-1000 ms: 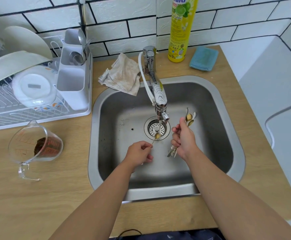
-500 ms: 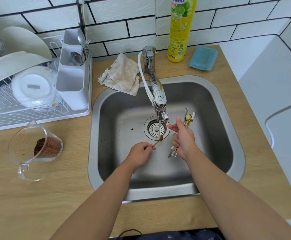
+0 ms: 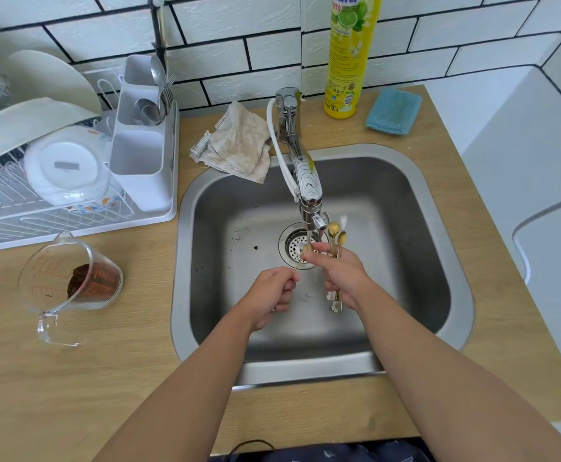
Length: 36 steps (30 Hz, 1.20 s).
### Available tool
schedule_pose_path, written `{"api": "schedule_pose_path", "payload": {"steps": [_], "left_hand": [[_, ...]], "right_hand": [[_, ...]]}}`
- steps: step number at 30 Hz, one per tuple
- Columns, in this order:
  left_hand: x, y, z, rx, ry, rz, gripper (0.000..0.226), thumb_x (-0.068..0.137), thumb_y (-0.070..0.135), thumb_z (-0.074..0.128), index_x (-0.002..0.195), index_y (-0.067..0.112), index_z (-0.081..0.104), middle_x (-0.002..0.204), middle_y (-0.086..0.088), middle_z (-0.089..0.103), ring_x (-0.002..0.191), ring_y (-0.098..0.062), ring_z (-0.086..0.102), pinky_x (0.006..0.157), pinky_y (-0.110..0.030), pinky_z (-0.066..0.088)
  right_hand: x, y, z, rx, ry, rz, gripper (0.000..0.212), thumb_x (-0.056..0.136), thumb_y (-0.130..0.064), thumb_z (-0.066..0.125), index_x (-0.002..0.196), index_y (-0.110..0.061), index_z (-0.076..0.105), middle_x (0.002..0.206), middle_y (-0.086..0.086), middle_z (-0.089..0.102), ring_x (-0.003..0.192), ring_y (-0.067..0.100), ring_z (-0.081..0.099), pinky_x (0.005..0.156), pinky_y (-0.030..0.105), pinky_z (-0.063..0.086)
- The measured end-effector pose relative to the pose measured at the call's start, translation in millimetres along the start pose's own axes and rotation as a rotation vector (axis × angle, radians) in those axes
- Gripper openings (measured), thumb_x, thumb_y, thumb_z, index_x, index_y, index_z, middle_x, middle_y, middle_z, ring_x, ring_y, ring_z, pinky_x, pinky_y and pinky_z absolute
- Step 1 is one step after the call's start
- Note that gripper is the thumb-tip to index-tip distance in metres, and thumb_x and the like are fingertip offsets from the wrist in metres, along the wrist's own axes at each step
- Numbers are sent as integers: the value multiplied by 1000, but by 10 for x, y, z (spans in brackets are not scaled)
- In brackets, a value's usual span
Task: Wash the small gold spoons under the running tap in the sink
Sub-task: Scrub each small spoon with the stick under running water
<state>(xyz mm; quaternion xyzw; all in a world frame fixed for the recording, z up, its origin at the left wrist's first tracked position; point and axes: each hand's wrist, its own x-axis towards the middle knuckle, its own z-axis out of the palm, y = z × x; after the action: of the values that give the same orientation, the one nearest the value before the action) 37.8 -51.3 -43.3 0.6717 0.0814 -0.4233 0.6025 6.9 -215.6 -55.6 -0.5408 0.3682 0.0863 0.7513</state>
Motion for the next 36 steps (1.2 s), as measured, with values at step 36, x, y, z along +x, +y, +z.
{"api": "schedule_pose_path", "payload": {"steps": [36], "left_hand": [[10,-60,-40,92,-39,-50,52,93,64,50,56,28,46,53,6,25,46,-13,20,42,-22,22]], "right_hand": [[-39,34,52,-219,-76,-88,14,96,-27,67,95,-16,75,58,-15,68,40,8,25,37,21,25]]}}
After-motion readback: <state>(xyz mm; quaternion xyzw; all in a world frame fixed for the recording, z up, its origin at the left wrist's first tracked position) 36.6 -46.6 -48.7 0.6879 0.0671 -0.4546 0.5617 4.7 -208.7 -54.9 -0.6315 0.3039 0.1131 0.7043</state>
